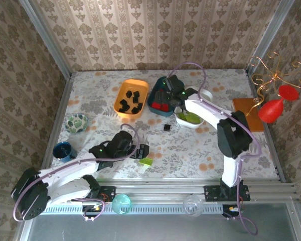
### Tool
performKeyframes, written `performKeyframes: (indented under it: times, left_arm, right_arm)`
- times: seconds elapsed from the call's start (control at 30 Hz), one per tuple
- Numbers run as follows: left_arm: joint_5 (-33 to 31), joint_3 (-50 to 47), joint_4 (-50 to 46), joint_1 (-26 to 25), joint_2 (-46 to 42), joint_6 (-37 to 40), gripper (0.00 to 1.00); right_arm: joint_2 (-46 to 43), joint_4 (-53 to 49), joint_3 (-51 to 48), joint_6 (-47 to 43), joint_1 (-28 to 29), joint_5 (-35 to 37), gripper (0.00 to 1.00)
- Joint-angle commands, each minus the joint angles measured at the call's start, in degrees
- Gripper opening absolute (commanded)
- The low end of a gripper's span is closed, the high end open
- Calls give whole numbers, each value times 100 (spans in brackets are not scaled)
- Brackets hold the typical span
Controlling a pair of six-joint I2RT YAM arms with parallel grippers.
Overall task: Sort the legos into containers by color
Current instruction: Pick up the lego from the middle-left of the table.
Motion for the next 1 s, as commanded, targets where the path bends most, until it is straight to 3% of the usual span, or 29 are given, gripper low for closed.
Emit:
performKeyframes:
  times: [0.0,0.2,0.37,0.63,0.8,0.97]
  left_arm:
    - [189,427,-500,-285,437,280,100]
    - [101,1085,-1191,-1000,1629,363,96]
    - [-236,1282,-1404,-1377,2225,226,99]
    - [-530,1435,-1392,-1465,2813,132,93]
    - [-553,1463,-1345,-1472,2934,178,81]
    - [-596,1543,-1405,-1533,3155,222,86]
  right_arm:
    - [-642,363,-644,20,157,-15,85]
    - [-1215,563,-1592,113,204,-32,86]
    - [-1531,607,-1966,98,199,10,86]
    - [-1872,622,-2159,43,153,28,87]
    - [-2007,675,-2312,62,100,41,87]
    - [-2040,697,-2368,70,63,32,88]
